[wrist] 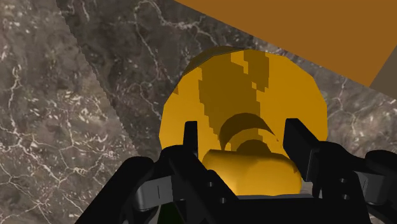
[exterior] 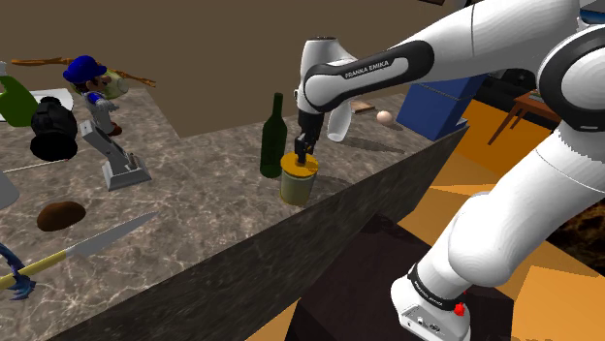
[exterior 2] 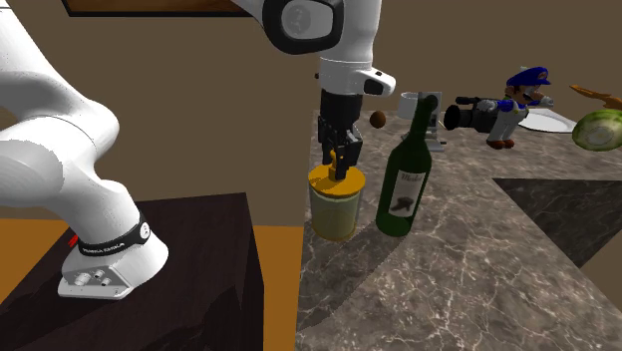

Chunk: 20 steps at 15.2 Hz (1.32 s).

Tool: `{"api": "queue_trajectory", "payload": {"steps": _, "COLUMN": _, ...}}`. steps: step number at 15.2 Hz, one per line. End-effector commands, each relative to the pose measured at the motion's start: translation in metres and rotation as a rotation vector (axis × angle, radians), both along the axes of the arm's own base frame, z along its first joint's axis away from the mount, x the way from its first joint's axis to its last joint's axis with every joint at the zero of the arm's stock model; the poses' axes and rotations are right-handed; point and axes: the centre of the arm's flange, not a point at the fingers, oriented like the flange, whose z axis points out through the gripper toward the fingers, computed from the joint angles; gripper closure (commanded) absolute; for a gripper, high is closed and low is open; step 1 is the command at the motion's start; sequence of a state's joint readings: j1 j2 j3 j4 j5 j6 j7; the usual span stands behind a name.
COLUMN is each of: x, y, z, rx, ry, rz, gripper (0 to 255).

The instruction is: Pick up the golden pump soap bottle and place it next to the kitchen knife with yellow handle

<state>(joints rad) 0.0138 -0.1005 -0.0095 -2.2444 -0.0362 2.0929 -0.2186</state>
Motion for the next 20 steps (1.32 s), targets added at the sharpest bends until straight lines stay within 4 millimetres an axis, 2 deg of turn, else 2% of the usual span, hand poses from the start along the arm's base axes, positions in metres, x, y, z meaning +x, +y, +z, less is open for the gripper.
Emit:
{"api": "queue_trajectory", "payload": {"steps": 1, "x": 0.0, "y": 0.0, "z": -0.001, "rx": 0.0, "ry": 0.002, "rz": 0.0, "gripper": 255}}
{"api": "queue_trajectory", "payload": {"steps": 3, "x": 0.0, "y": 0.0, "z": -0.001, "rx": 0.0, "ry": 0.002, "rz": 0.0, "gripper": 255}}
{"api": "queue_trajectory", "payload": {"steps": 20, "x": 0.0, "y": 0.0, "z": 0.089, "rx": 0.0, "ry": 0.002, "rz": 0.0, "gripper": 255}}
